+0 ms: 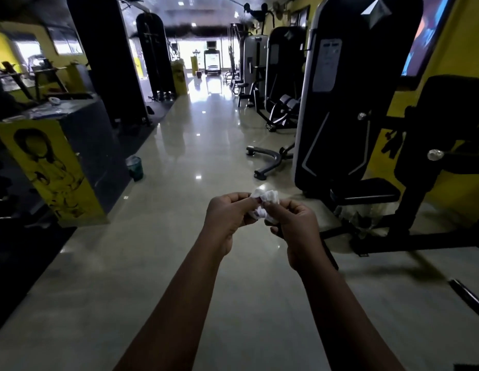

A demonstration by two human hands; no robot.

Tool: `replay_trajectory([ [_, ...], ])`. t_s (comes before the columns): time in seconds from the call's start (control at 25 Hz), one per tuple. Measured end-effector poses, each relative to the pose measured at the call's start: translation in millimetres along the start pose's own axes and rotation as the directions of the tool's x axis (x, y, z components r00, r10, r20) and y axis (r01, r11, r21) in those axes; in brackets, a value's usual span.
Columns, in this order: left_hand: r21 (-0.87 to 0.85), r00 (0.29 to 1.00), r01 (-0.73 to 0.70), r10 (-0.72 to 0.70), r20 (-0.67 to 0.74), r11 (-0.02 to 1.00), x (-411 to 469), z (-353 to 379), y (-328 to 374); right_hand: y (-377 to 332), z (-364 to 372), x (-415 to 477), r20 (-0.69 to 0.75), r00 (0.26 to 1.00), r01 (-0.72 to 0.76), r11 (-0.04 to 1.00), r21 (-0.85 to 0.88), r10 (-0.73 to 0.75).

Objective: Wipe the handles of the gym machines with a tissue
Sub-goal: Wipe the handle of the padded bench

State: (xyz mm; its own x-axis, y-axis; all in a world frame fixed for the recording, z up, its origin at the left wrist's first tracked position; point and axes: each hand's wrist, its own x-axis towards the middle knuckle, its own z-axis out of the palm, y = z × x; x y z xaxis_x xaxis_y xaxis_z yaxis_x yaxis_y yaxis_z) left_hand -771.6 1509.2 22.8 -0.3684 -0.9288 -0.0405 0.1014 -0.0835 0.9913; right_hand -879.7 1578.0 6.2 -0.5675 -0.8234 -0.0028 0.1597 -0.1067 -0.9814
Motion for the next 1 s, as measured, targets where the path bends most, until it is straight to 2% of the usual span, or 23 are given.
replay_trajectory([
  [0.28,-0.06,0.999,0.012,-0.014,-0.034,0.998,217,-32,-24,45,69,206,0.048,0.998,-0.038,0.999,0.019,0.037],
  [0.44,-0.044,0.999,0.022,-0.024,-0.046,0.999,362,-58,-4,42,134,339,0.038,0.998,-0.056,0.998,0.032,0.055],
  [0.6,-0.021,1.0,0.008,-0.008,0.002,1.0,485,-68,17,35,176,450,-0.01,0.999,-0.049,0.996,0.077,0.05],
  [0.8,-0.024,0.996,0.063,-0.062,0.065,0.998,618,-67,10,50,204,571,-0.061,0.996,-0.056,0.994,0.094,0.062],
  [1.0,0.022,0.996,0.023,-0.025,0.088,1.0,774,-65,8,67,233,724,-0.066,0.996,-0.046,0.995,0.09,0.052],
])
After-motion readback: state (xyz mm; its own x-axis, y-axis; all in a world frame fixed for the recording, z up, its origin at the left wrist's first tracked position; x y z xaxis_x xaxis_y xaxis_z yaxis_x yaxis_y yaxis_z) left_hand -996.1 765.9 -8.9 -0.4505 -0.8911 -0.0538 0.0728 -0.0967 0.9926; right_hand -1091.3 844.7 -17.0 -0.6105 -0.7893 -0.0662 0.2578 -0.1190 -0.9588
